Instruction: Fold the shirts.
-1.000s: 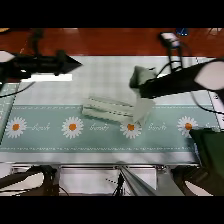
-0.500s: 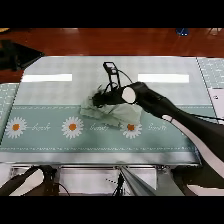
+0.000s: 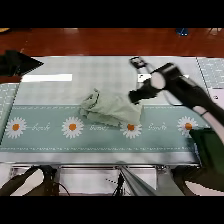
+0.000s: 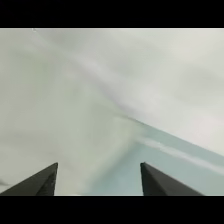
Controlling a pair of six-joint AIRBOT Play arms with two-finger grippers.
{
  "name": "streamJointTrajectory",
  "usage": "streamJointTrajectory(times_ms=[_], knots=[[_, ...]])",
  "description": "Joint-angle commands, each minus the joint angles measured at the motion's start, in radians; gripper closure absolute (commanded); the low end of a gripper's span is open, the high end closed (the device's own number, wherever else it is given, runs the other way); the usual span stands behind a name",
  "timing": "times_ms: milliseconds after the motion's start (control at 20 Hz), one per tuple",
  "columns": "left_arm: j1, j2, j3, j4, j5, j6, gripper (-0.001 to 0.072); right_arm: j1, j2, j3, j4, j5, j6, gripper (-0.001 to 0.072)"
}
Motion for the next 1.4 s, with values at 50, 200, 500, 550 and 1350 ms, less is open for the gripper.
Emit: streamJointTrajectory(times_ms=[50,200,500,550,1350], knots=[[0.001,0.001,0.0,0.126,-0.002,-0.001,0.0359,-0.322,0.138,-0.153,0.068,0.156,-0.044,0.0109],[0.001,0.001,0.0,0.164,-0.004,-0.001,0.0359,-0.433,0.146,-0.367,0.466,0.002,-0.138,0.0104],[0.0,0.001,0.0,0.171,-0.02,-0.001,0.036,-0.33,0.145,-0.602,0.9,-0.466,-0.228,0.0104],[0.0,0.001,0.0,0.171,-0.02,-0.001,0.036,-0.305,0.135,-0.61,0.901,-0.506,-0.211,0.0104],[0.0,-0.055,0.0,0.171,-0.016,-0.002,0.0375,-0.43,0.373,-0.364,0.829,-0.177,-0.275,0.0682]])
